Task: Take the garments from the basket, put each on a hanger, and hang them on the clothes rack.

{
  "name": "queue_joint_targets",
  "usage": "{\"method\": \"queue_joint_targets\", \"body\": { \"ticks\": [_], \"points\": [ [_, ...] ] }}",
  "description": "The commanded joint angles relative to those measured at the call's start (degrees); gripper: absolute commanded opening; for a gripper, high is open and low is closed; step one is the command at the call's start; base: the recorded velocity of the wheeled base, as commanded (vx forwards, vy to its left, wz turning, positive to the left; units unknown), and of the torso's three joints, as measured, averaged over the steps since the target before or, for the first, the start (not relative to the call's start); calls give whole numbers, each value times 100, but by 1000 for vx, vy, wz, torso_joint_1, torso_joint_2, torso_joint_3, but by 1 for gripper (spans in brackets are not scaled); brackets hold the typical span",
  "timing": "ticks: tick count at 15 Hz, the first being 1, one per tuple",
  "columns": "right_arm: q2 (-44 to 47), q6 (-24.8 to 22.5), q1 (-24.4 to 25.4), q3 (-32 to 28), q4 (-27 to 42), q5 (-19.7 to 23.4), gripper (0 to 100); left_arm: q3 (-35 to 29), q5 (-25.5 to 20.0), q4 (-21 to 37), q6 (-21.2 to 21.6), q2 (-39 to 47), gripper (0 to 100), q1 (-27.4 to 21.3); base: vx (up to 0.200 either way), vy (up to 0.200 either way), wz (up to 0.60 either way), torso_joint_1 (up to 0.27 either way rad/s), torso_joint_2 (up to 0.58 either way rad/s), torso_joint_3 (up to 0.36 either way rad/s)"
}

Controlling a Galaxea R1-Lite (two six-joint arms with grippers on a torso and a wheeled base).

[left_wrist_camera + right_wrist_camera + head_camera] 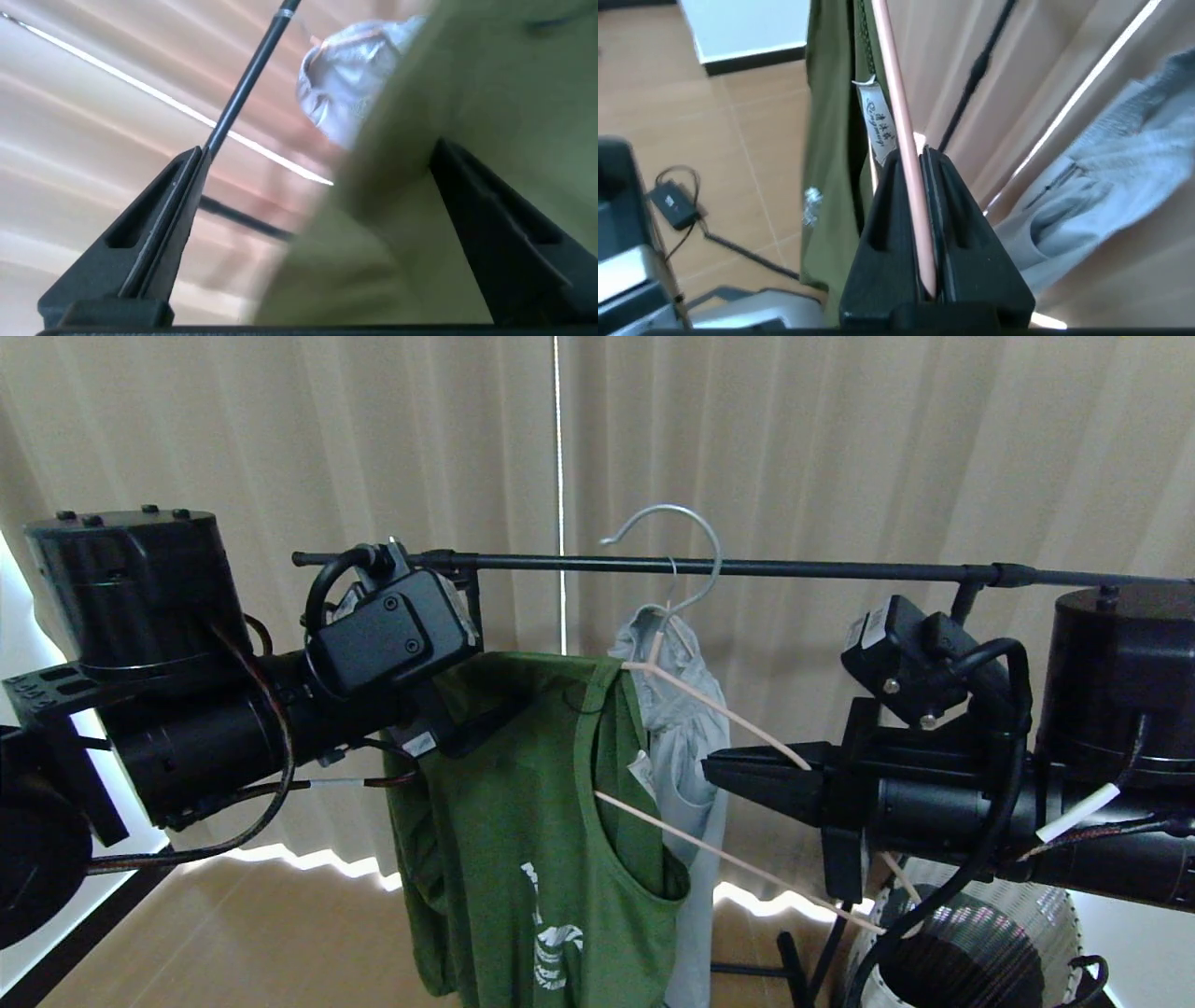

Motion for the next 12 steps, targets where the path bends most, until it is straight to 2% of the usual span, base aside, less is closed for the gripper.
{"method": "queue_joint_targets", "body": {
  "ticks": [1,6,7,12],
  "points": [
    [9,-92,114,57,-7,10,0,-21,-4,-3,2,88,100,19,0,0,0,0,0,0],
    [9,-92,307,49,-7,10,0,-3,-13,-3,2,106,100,1,0,0,0,0,0,0],
    [9,-92,307,49,-7,10,0,6,-21,-3,2,115,0,1,0,0,0,0,0,0],
    [-8,-92,351,57,-7,19,0,6,-30,-12,11,115,0,-8,0,0,0,0,0,0]
  ]
}}
